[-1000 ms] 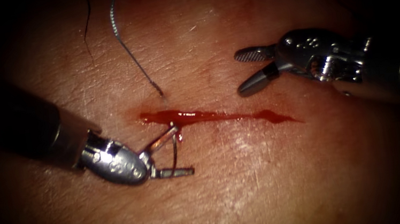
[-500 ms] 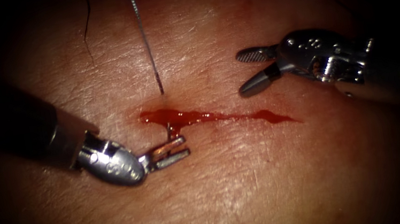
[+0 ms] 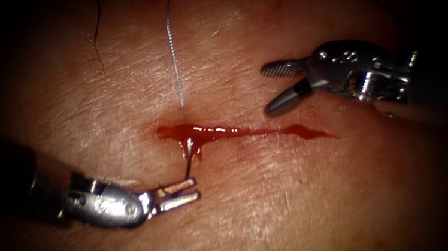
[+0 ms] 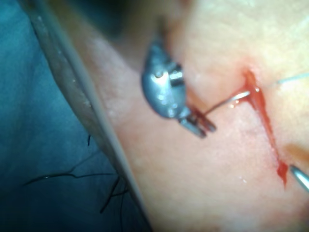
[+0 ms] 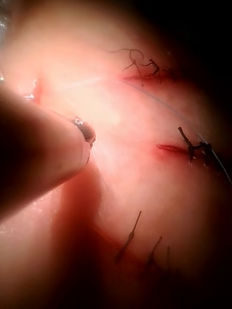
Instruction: Wound Closure
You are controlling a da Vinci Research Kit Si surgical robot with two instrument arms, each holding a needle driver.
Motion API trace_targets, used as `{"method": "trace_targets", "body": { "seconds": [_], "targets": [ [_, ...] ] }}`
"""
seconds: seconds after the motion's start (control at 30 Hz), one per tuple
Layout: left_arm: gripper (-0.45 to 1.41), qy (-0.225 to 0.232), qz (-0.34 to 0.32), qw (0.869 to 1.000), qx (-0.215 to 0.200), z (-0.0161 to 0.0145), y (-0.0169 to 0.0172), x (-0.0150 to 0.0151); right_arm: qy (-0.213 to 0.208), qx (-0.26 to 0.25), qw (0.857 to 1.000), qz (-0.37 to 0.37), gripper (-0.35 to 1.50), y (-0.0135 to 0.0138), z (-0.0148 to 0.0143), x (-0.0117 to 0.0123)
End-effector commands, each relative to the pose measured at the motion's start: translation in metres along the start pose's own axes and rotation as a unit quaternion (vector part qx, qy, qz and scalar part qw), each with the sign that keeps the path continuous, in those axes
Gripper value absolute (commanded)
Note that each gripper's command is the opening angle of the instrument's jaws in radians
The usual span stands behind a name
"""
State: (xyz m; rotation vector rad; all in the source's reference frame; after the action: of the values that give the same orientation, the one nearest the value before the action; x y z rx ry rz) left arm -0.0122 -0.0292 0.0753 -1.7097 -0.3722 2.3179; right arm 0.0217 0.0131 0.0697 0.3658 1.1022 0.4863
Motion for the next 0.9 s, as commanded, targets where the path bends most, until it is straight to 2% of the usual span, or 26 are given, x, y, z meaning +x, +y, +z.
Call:
{"method": "trace_targets", "body": {
  "seconds": [0.03,0.2,0.33,0.37,0.57,0.7,0.8,0.9],
  "targets": [
    [-0.45,0.002,-0.005,1.000,-0.008,0.0001,0.0016,-0.0003,0.002,0.014,1.000,0.016,1.18,-0.0021,0.0015,0.0002],
    [-0.45,0.003,-0.006,1.000,-0.011,-0.0004,0.0037,0.0015,0.006,0.039,0.998,0.052,1.20,-0.0054,0.0023,0.0007],
    [-0.45,-0.001,0.004,1.000,0.001,-0.0011,0.0041,0.0034,0.006,0.043,0.996,0.077,1.20,-0.0065,0.0025,0.0009],
    [-0.45,-0.001,0.004,1.000,0.001,-0.0011,0.0041,0.0034,0.006,0.043,0.996,0.077,1.20,-0.0065,0.0025,0.0009],
    [-0.45,-0.005,0.086,0.995,0.052,-0.0037,0.0040,0.0095,0.005,0.028,0.995,0.101,1.20,-0.0051,0.0010,0.0003],
    [-0.45,-0.006,0.118,0.990,0.076,-0.0044,0.0034,0.0116,0.010,0.017,0.994,0.108,1.20,-0.0044,0.0002,0.0002],
    [-0.45,0.007,0.154,0.982,0.112,-0.0049,0.0012,0.0143,0.031,0.009,0.991,0.127,1.20,-0.0035,-0.0012,0.0010],
    [-0.45,0.013,0.163,0.978,0.128,-0.0049,-0.0004,0.0153,0.044,0.009,0.989,0.141,1.20,-0.0032,-0.0019,0.0017]
  ]
}}
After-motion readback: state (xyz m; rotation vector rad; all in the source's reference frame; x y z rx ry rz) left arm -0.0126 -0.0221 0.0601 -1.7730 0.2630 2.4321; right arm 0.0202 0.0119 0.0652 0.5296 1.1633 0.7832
